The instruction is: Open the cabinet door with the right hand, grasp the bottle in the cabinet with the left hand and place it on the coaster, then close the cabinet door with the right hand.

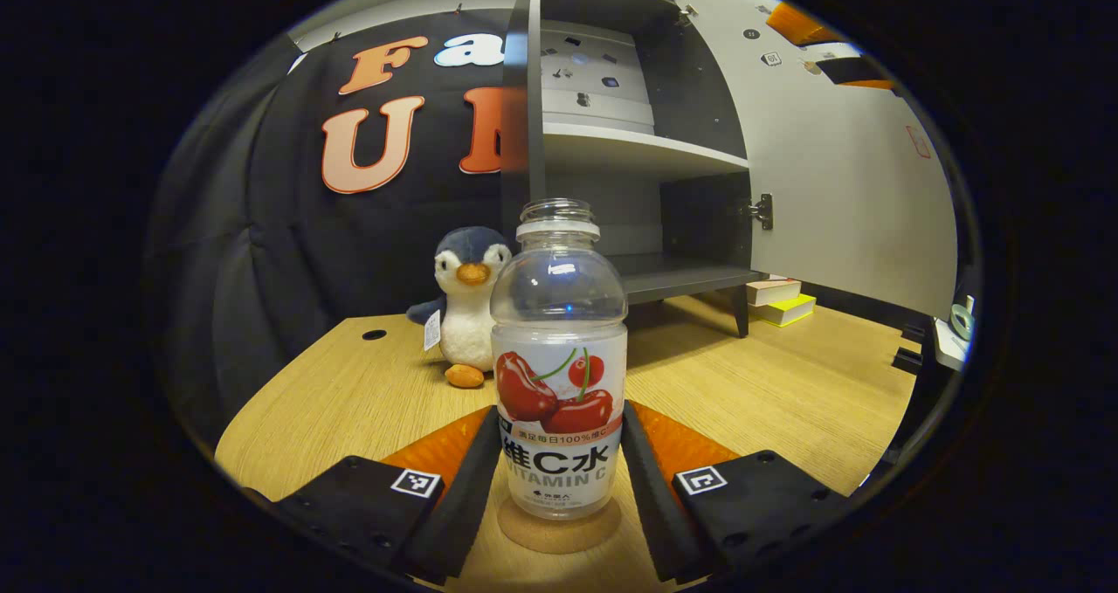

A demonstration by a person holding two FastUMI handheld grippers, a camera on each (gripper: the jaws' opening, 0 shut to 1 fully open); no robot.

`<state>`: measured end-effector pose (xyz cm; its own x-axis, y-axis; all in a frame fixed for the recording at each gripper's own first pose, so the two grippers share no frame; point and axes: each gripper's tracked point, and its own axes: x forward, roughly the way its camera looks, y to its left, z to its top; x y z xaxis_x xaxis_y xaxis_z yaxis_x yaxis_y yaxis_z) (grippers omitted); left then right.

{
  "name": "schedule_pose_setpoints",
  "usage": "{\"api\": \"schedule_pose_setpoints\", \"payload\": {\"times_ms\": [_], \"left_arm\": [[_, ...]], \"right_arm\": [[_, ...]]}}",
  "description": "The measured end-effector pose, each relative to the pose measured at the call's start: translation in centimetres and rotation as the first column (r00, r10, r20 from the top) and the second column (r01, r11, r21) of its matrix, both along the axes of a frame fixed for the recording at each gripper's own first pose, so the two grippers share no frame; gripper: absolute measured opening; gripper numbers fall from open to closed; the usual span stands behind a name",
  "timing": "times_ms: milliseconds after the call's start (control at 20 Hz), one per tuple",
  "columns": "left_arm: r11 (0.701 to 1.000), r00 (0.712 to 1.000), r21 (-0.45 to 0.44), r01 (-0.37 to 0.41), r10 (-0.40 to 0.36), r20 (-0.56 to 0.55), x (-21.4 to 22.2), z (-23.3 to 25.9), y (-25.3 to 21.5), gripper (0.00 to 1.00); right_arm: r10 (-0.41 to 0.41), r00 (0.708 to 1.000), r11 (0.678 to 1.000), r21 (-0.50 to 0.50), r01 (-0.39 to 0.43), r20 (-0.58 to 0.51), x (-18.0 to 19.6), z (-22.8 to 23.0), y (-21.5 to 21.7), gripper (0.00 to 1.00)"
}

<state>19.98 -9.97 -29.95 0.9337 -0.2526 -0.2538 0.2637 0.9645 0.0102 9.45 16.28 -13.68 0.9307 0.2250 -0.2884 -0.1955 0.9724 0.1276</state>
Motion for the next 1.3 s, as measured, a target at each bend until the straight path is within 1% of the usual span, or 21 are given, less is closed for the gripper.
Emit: {"api": "schedule_pose_setpoints", "payload": {"times_ms": [150, 250, 400, 650, 900, 1000, 1100, 1150, 1300], "left_arm": [[1.0, 0.998, -0.02, -0.024, 0.023, -0.053, 0.3, -1.5, 0.5, 0.83], [0.999, 0.998, -0.032, -0.035, 0.034, -0.048, 0.1, -1.4, 0.5, 0.83], [1.0, 0.998, -0.002, -0.025, 0.025, -0.049, -0.3, -1.6, 0.3, 0.84], [1.0, 0.998, 0.01, -0.025, 0.026, -0.053, -1.2, -1.5, 0.6, 0.82], [0.999, 0.999, 0.044, -0.017, 0.019, -0.046, -1.2, -1.5, 0.3, 0.86], [0.999, 0.999, 0.039, -0.005, 0.007, -0.046, -1.1, -1.2, 0.3, 0.86], [0.999, 0.999, 0.037, -0.012, 0.014, -0.041, -1.1, -0.9, 0.2, 0.87], [0.999, 0.999, 0.04, -0.015, 0.016, -0.033, -1.1, -0.6, 0.2, 0.92], [0.998, 0.999, 0.054, -0.019, 0.021, -0.034, -0.9, -0.3, 0.4, 0.94]], "right_arm": [[-0.003, 1.0, 1.0, 0.022, 0.004, -0.007, 0.2, 0.0, -0.1, 0.94], [-0.007, 1.0, 1.0, 0.028, 0.008, -0.015, 0.1, -0.3, -0.3, 0.94], [-0.001, 0.999, 0.999, 0.041, 0.002, -0.035, 0.1, -0.7, 0.1, 0.93], [0.002, 0.999, 0.999, 0.044, 0.001, -0.046, -0.1, -1.1, 0.1, 0.93], [-0.001, 0.998, 0.998, 0.062, 0.004, -0.061, -0.7, -1.2, 0.1, 0.94], [-0.007, 0.998, 0.998, 0.057, 0.01, -0.058, -1.0, -0.9, -0.2, 0.94], [-0.011, 0.998, 0.998, 0.056, 0.014, -0.055, -1.3, -0.7, -0.3, 0.94], [-0.011, 0.998, 0.998, 0.058, 0.014, -0.054, -1.4, -0.6, -0.3, 0.94], [-0.01, 0.999, 0.998, 0.059, 0.012, -0.048, -1.9, -0.2, -0.4, 0.94]]}}
